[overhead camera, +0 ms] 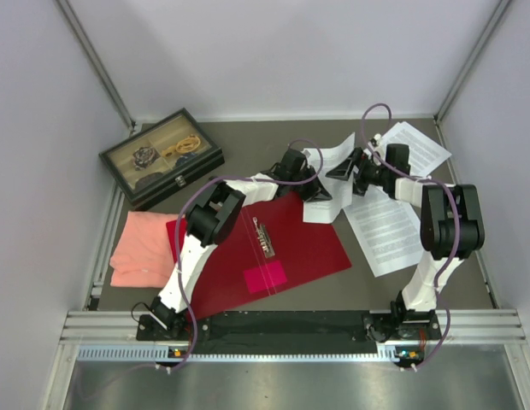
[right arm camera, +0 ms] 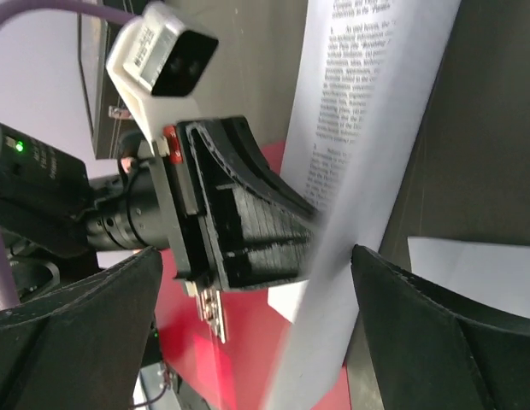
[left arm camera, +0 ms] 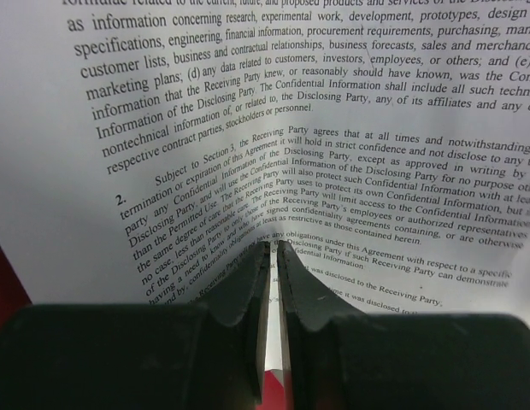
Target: Put the files into the folder
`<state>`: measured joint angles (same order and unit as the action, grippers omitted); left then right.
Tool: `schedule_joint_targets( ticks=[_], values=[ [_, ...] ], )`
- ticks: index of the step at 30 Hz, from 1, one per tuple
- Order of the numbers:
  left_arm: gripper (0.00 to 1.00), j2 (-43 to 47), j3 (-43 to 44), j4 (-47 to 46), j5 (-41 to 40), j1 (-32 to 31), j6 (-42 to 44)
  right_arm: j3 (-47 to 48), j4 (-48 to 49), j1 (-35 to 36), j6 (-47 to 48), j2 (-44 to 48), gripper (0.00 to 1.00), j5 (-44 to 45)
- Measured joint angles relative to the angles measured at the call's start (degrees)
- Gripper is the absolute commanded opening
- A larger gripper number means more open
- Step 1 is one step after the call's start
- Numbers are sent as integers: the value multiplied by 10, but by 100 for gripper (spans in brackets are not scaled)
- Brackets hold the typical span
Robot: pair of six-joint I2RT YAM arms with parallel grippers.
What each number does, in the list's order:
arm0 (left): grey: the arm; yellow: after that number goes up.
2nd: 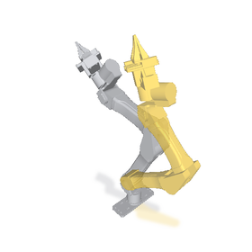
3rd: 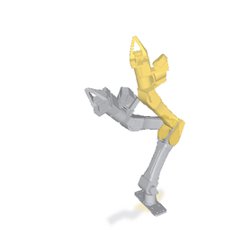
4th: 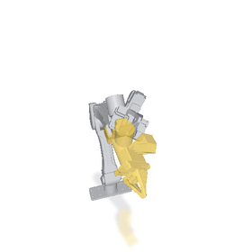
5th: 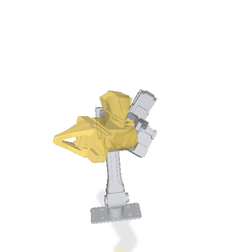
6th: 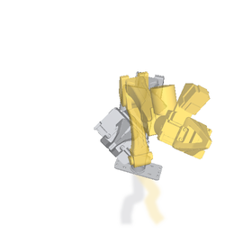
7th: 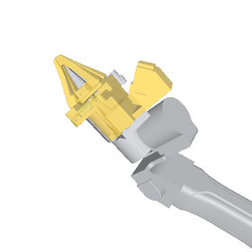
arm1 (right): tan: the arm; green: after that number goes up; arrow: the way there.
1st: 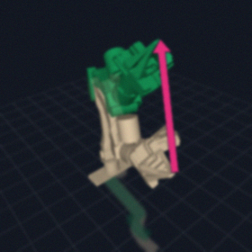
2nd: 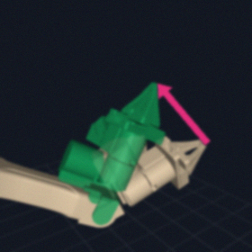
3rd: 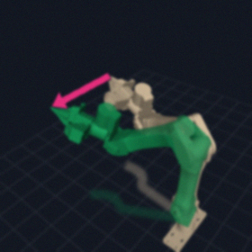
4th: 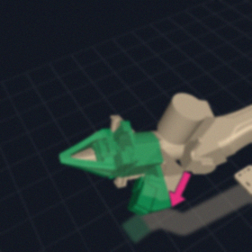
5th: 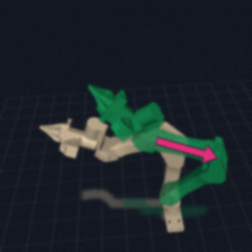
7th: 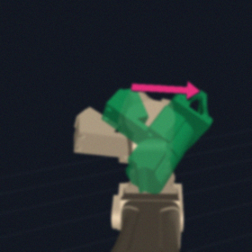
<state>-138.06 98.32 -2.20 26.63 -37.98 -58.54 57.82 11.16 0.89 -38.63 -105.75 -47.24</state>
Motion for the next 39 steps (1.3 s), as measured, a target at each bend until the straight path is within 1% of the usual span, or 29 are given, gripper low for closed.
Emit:
schedule_joint_targets(
  ticks=[2, 5, 8, 9, 10, 11, 13, 14, 15, 16, 17, 18, 22, 25, 27, 29, 32, 36, 39],
  values=[
    [14, 0, 0, 0, 1, 0, 0, 9, -8, 0, 6, -1, 87, 10],
    [14, 0, 0, 1, 2, 0, 2, 27, -51, 0, 28, -1, 81, 49],
    [14, 0, 0, 3, 4, 0, 5, 40, -109, -2, 56, -1, 68, 98],
    [14, 0, 0, 3, 5, 0, 5, 42, -120, -2, 61, -1, 65, 105],
    [15, 0, 0, 3, 5, 0, 5, 42, -131, -2, 65, -1, 59, 113],
    [15, 0, 0, 3, 6, 0, 5, 43, -140, -2, 69, -1, 51, 120],
    [15, 0, 0, 3, 6, 0, 6, 45, -156, -3, 78, -1, 41, 137],
    [17, 0, 0, 4, 6, 0, 9, 46, -161, -3, 81, -1, 29, 145],
    [23, 0, 2, 6, 7, 0, 13, 47, -168, -3, 86, -1, 21, 153],
    [26, 0, 5, 10, 8, 0, 17, 49, -175, -3, 94, -1, 13, 162],
    [30, 0, 10, 17, 9, 0, 23, 53, -187, -3, 100, -1, 0, 172],
    [36, 0, 17, 27, 10, 0, 30, 57, -196, -3, 107, -1, 0, 181],
    [45, 13, 41, 86, 3, -2, 78, 92, -237, -3, 139, -1, 0, 205],
    [47, 47, 42, 150, -8, -3, 120, 106, -254, -2, 150, 5, 0, 202],
    [48, 82, 42, 185, -14, -3, 146, 106, -271, 1, 152, 17, 0, 189],
    [49, 134, 30, 205, -23, -3, 173, 106, -288, 1, 150, 31, 0, 160],
    [49, 253, -25, 210, -28, -2, 208, 92, -294, 2, 144, 53, 0, 105],
    [49, 390, -125, 193, -17, 6, 223, 29, -285, 2, 119, 85, 0, 31],
    [49, 451, -207, 172, -3, 15, 220, -24, -275, 2, 98, 95, 0, -14]
  ],
)
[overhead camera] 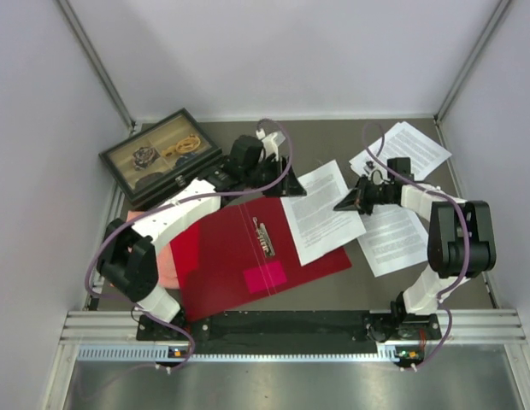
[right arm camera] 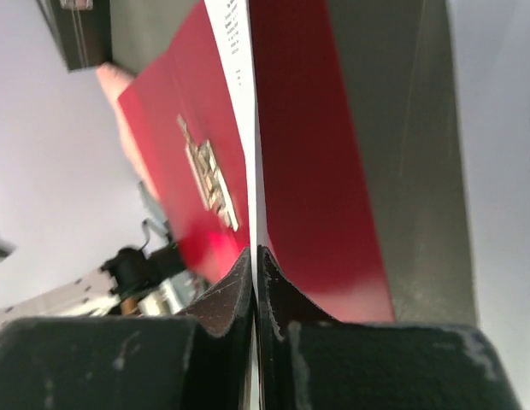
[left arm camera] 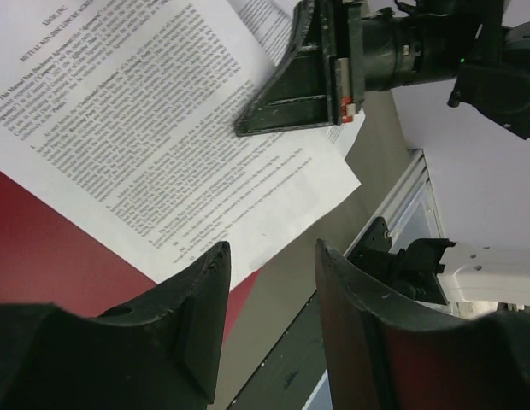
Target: Put the files into the folder
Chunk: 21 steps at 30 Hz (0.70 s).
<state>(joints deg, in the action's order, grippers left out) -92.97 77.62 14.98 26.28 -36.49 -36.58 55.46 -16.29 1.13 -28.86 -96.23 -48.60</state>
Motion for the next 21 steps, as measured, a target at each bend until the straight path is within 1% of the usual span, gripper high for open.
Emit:
schedule_joint_targets(
  ticks=[4, 8, 15, 21],
  values=[
    [48, 24, -84, -4, 5, 8, -12, -61, 28, 2, -37, 1, 0, -51],
    [48, 28, -126, -5, 10, 9, -23, -98, 64, 3, -73, 2, 0, -77],
    [47, 57, -149, -37, 28, 11, -40, -129, 127, 23, -133, 3, 0, -93],
    [47, 60, -153, -57, 38, 12, -50, -138, 175, 41, -174, 3, 0, -97]
  ],
)
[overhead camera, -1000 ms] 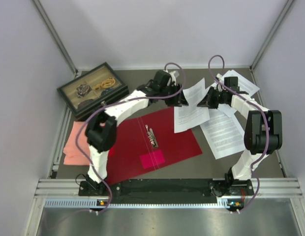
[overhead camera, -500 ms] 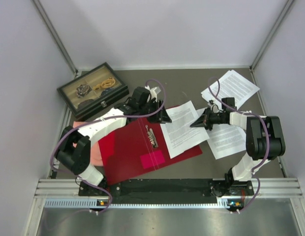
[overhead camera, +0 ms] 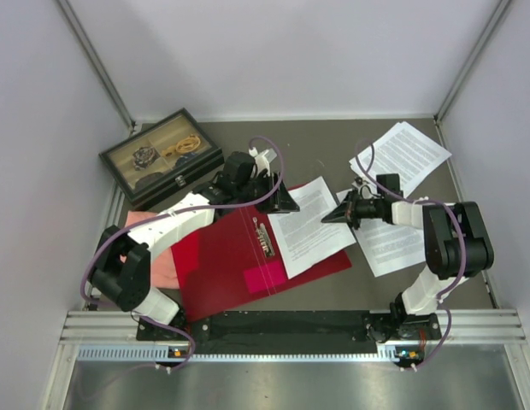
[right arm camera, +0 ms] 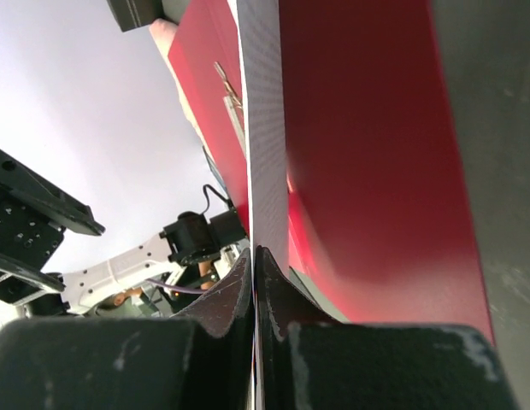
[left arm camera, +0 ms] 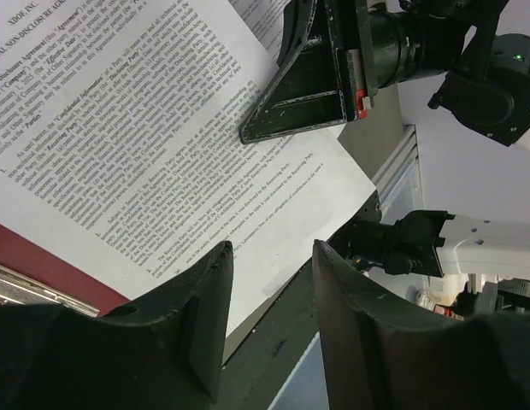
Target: Put the files into the folder
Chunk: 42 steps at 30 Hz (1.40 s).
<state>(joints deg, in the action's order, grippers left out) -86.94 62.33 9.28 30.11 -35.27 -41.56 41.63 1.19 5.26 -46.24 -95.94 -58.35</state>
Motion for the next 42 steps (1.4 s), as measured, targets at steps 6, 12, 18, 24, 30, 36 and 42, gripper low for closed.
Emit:
schedule_joint_targets(
  ticks=[6, 12, 18, 24, 30, 36, 42],
  values=[
    [47, 0, -3, -3, 4, 0, -3, -1, 36, 16, -31, 0, 0, -1],
    [46, 0, -10, -7, 6, 2, -4, -3, 75, 43, -60, -8, 0, -1],
    [46, 0, -12, -11, 8, 5, -5, -4, 90, 63, -73, -23, 0, 0],
    [46, 0, -18, -15, 12, 9, -5, 34, 2, 64, 6, -35, 0, 21],
    [46, 0, -25, -16, 21, 13, -5, 73, -52, 64, 94, -43, 0, 41],
    [46, 0, -26, -16, 24, 14, -5, 72, -73, 72, 127, -53, 0, 53],
    [46, 0, -26, -16, 29, 14, -5, 71, -77, 79, 137, -53, 0, 70]
  ],
)
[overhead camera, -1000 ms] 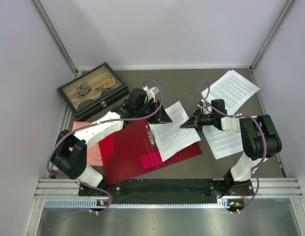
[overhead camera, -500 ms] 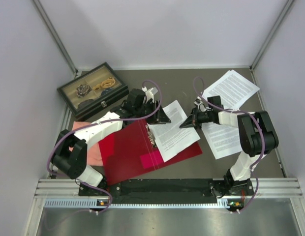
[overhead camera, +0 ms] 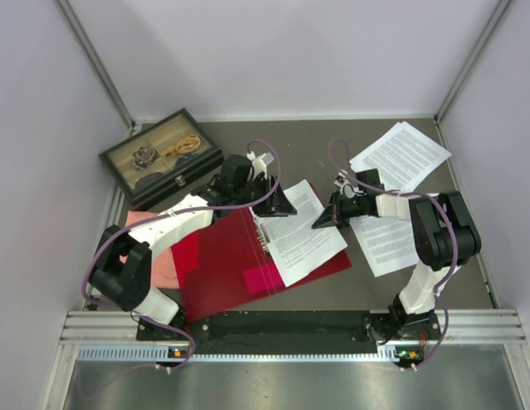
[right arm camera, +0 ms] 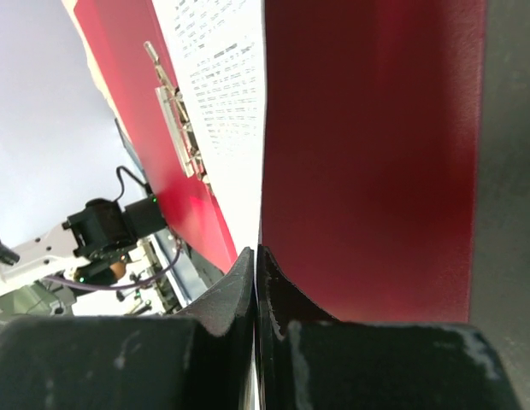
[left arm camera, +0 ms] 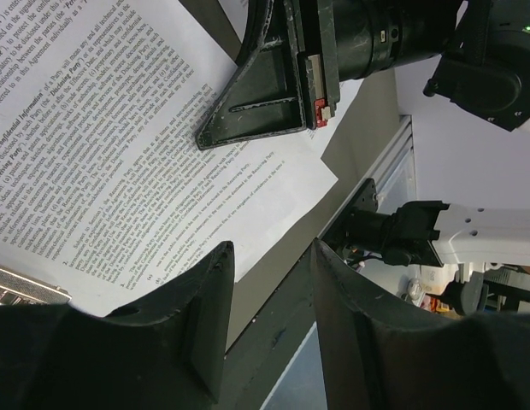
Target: Put the files into the folder
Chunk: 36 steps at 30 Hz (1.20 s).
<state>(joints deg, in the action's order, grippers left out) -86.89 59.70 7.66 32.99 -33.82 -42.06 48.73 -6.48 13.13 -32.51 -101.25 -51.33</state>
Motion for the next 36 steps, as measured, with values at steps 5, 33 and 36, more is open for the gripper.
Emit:
schedule_joint_targets(
  ticks=[5, 33, 36],
  values=[
    [46, 0, 0, 0, 4, 0, 0, -19, 14, 0, -8, 7, 0, 20],
    [46, 0, 0, -2, 6, 0, 0, -59, 82, 31, -72, 34, 0, 71],
    [46, 0, 0, -2, 6, 0, 0, -59, 82, 31, -71, 34, 1, 72]
  ],
)
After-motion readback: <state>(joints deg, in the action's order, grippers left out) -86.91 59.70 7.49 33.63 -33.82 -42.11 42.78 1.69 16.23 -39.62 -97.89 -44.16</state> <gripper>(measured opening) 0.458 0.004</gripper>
